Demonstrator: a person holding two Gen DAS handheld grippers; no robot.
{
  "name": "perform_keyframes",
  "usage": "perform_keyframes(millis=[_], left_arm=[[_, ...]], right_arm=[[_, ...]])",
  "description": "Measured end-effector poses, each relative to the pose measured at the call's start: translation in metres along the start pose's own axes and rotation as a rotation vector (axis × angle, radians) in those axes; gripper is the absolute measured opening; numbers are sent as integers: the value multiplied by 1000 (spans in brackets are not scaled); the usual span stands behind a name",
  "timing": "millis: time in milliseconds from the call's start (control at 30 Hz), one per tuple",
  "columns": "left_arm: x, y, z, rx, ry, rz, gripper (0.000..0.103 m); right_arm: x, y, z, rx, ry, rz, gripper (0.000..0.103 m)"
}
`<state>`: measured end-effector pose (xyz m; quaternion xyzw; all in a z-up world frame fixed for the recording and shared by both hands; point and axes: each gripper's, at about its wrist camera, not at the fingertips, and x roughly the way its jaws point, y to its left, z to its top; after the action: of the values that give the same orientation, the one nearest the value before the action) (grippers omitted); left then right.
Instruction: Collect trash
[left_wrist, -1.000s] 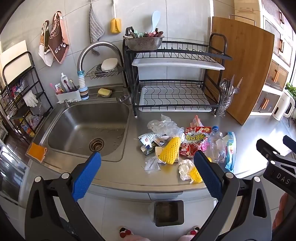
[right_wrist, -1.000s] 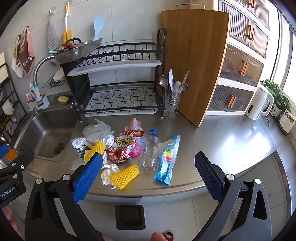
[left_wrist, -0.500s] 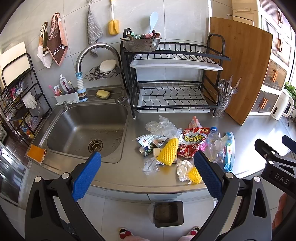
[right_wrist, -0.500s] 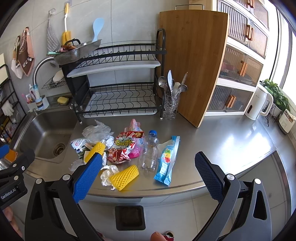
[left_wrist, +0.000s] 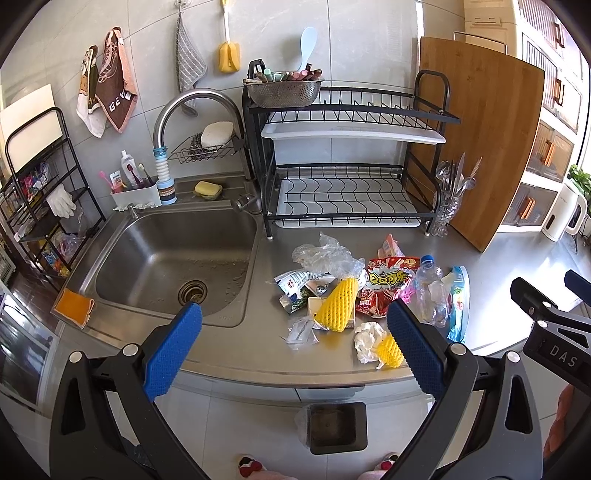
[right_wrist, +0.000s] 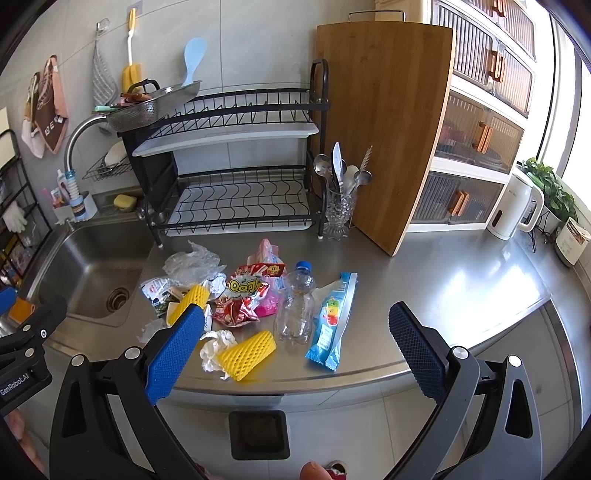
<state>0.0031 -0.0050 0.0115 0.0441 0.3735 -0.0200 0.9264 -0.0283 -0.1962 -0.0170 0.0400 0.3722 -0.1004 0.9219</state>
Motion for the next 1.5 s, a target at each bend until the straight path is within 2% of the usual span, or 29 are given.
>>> perform_keyframes(millis=[867, 1000, 1200, 1267, 1500], left_arm=[[0, 3, -2, 0, -11, 10, 95], [3, 4, -2, -2, -9, 10, 95], [19, 6, -8, 2, 3, -14, 95], [28, 7, -8, -3, 10, -31, 95], [73, 0, -3, 28, 62, -108, 95]], right_arm=[[1, 1, 0, 6, 1, 2, 100], [5, 0, 1, 18, 8, 25, 100], [19, -5, 1, 16, 12, 26, 100], [29, -11, 1, 33, 35, 43, 100], [74, -37, 2, 94, 129, 11, 100]])
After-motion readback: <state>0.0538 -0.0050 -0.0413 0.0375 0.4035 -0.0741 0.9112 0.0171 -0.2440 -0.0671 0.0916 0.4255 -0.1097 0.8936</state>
